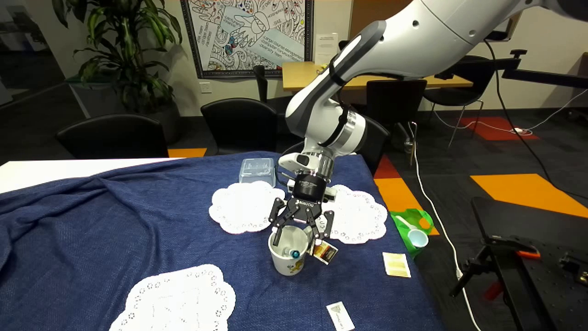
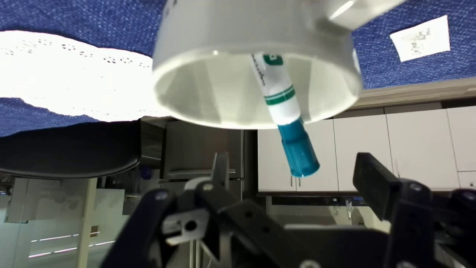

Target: Remove the green marker from the white mug and place it on the table

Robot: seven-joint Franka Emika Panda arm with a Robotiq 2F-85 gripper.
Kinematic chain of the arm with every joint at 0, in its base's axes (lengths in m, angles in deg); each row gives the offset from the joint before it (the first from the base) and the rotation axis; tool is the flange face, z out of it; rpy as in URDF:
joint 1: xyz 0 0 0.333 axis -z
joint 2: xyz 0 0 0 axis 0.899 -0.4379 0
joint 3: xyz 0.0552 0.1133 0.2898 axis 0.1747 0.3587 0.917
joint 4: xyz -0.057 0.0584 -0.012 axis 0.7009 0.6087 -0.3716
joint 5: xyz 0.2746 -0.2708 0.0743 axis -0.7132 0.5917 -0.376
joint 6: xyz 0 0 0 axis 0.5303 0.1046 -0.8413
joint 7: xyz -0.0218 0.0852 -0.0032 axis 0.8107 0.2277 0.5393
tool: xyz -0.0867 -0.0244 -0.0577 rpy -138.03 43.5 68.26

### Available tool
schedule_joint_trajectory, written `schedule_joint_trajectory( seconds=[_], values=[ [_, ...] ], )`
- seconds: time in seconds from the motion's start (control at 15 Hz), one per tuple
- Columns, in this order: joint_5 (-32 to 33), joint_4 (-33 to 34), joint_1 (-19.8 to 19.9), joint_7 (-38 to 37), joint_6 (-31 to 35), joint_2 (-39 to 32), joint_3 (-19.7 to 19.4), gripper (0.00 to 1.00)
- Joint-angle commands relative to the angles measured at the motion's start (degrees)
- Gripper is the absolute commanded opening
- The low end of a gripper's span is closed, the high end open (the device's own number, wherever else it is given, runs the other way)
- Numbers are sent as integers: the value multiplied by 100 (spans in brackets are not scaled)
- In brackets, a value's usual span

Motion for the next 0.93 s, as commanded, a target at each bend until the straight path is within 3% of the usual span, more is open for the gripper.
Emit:
schedule_joint_trajectory(
  seconds=[0.0, 0.27, 0.6, 0.87],
  values=[
    [76, 222, 108, 87, -95, -193, 111, 72],
    [78, 295, 106, 51, -85, -267, 127, 36],
    [67, 304, 111, 52, -47, -212, 123, 1],
    [18, 83, 149, 141, -2, 2, 119, 5]
  ],
)
